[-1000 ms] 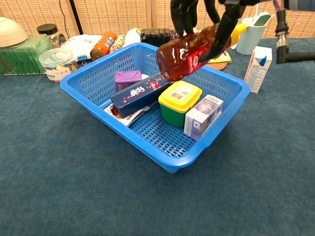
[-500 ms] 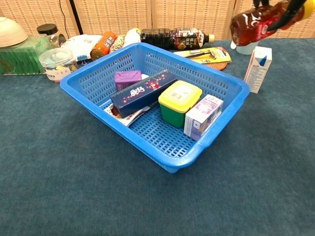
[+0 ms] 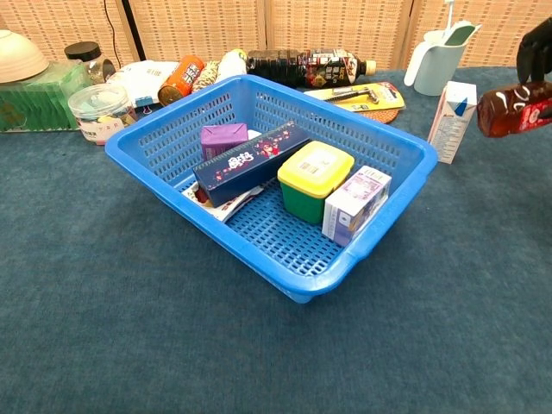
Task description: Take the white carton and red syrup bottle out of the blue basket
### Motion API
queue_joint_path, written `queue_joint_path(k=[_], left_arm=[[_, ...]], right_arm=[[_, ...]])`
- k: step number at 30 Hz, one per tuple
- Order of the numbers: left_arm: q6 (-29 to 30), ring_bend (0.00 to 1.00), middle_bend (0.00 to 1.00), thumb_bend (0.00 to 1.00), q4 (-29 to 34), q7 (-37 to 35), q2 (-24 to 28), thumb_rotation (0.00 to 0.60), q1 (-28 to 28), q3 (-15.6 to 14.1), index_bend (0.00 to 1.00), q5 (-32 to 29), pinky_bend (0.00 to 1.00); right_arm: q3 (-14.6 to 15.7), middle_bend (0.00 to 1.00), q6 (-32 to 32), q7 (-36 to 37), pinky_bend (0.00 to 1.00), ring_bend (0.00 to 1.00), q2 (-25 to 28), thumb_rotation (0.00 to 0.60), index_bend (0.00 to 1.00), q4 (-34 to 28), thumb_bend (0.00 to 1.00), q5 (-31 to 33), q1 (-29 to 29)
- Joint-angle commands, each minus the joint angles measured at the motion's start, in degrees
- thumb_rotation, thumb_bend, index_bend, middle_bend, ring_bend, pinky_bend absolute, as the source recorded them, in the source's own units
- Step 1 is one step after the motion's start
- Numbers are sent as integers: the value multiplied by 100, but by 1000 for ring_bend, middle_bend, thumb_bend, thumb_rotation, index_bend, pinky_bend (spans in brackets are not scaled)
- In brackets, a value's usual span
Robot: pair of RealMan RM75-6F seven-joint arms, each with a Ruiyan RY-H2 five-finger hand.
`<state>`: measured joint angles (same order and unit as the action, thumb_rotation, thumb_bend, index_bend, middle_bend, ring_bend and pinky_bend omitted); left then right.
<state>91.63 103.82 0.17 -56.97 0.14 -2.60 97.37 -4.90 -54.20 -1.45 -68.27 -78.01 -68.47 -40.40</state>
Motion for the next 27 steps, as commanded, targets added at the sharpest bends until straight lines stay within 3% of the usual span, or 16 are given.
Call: queue_joint_path(k=[1,4,6,9,12,15,21,27], left_arm=[[-2,0,0,43,1,7,-2,600,-2,0,0,2,0],[5,0,0,44,-5,10,-5,600,0,-4,0,16,0],[6,0,0,43,-7,7,-4,600,1,-7,0,21,0],[8,0,0,43,-13,10,-1,600,4,-10,0,20,0],[11,0,0,43,-11,0,0,600,3,-5,0,14,0],[12,0,0,43,-13,-4,3,600,2,-7,0,21,0],[51,0,0,43,-29,-38,7,600,22,-13,0,30,0],[101,0,0,43,-67,15,-25,600,94,-47,0,2,0]], right_arm=[[102,533,-6,151,541,404,-99,600,641,49,395,-167,135],[143,526,11,230,541,402,-158,600,632,49,395,-274,200],[176,456,41,246,522,352,-207,600,544,52,395,-336,232],[251,155,249,294,361,108,-196,600,185,-18,395,-361,250],[210,3,402,211,169,0,-37,600,11,-228,340,-215,243],[139,0,273,29,89,0,159,600,0,-567,186,-99,328],[78,0,-583,101,86,0,535,600,0,-1244,163,-471,754],[296,0,-1949,532,46,0,587,600,0,-1429,0,-1391,1524]])
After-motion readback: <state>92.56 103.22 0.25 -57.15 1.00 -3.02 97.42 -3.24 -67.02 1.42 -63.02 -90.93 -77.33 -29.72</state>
